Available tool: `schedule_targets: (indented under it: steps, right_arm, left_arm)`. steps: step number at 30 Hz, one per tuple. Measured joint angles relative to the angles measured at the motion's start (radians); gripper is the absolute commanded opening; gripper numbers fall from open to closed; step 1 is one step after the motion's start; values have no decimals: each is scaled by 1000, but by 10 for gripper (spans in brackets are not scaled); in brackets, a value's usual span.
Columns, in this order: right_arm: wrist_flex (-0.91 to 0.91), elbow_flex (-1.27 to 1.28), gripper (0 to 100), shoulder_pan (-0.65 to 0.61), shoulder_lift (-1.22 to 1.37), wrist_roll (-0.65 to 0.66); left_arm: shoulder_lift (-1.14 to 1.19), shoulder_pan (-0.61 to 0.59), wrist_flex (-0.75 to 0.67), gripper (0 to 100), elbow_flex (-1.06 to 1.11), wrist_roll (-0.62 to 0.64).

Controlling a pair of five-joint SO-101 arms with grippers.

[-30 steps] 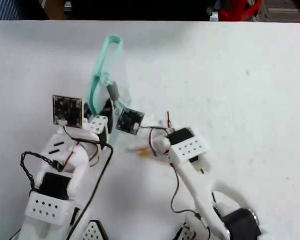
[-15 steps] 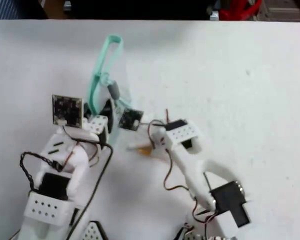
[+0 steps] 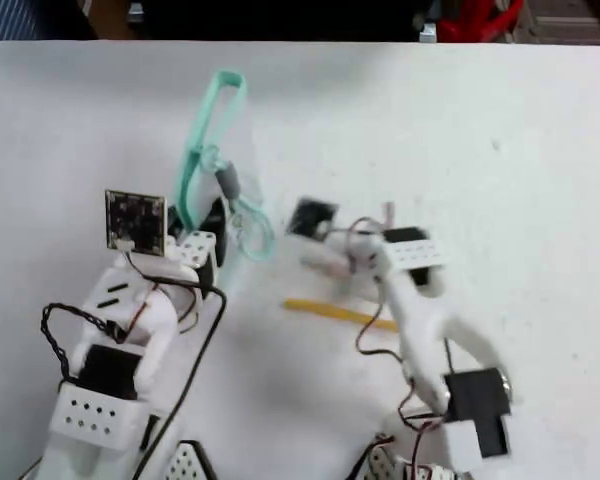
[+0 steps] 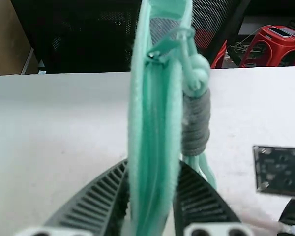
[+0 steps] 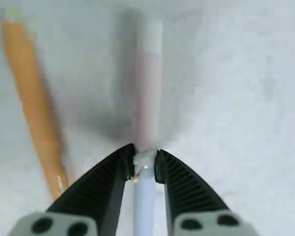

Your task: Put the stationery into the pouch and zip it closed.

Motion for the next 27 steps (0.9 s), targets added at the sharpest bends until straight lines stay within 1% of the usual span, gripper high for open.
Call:
schedule_targets:
  steps: [2,5,9,13,17,21,24,27]
  right_arm:
    - [12,0,18,32,-72,-20]
    - [31,0,18,46,-210,-106]
    - [51,-40,18,41,-402,-287]
    - [144,-236,17,2,-491,-511]
    - [264,-554,17,-97,-482,-721]
    - [331,-890,18,-241,-364,-848]
    - [325,-1094,18,-325,-227,-918]
    - [242,-1229,18,-361,-95,-987]
  left_arm:
    - [0,0,0,120,0,0]
    - [0,0,0,120,0,0]
    - [0,0,0,121,0,0]
    - [0,0,0,121,0,0]
    - [0,0,0,121,0,0]
    - [0,0,0,121,0,0]
    - [0,0,0,121,0,0]
    - [0,0,0,121,0,0]
